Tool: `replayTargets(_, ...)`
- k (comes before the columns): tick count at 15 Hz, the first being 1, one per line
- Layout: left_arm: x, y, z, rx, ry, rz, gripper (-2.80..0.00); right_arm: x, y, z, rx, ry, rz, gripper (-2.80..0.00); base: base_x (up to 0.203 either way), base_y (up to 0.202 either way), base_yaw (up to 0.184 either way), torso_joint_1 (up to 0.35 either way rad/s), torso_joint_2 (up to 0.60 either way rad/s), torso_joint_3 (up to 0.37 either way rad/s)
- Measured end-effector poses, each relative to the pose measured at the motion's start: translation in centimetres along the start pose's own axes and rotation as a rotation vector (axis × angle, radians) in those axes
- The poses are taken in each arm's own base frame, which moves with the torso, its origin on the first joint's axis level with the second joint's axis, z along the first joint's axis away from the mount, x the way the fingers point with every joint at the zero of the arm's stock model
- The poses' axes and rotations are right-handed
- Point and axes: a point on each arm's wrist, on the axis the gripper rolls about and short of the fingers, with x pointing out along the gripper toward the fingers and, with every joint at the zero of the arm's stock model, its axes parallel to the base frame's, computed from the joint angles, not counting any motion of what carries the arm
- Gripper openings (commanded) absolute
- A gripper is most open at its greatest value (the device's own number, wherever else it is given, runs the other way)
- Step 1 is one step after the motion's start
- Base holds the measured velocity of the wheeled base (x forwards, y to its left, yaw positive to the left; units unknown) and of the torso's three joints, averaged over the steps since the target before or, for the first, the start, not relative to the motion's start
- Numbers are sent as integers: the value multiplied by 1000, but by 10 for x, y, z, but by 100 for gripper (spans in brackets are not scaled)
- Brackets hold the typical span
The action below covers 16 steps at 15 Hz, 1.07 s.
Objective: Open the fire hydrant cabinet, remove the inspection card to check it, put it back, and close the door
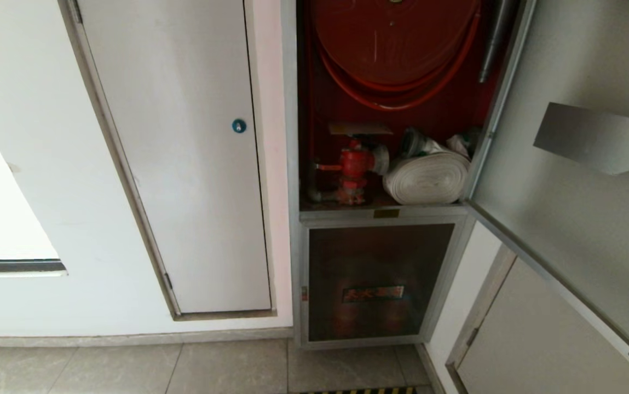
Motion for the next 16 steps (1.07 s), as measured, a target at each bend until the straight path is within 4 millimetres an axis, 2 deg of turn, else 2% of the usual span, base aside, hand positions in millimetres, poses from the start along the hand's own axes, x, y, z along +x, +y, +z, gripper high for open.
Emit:
replayTargets(6,0,0,0,0,0,0,-280,-34,-10,-1,6,-4,111,-280,0,0,0,0,0,0)
replayTargets(11,0,0,0,0,1,0,-280,-67,-34,-12,-3,6,131,-280,0,0,0,0,0,0)
replayTargets(14,0,0,0,1,0,0,-280,-84,-48,-7,12,-35,133,-280,0,0,0,0,0,0)
replayTargets(16,0,0,0,1,0,0,-280,-86,-50,-4,17,-43,126,-280,0,0,0,0,0,0)
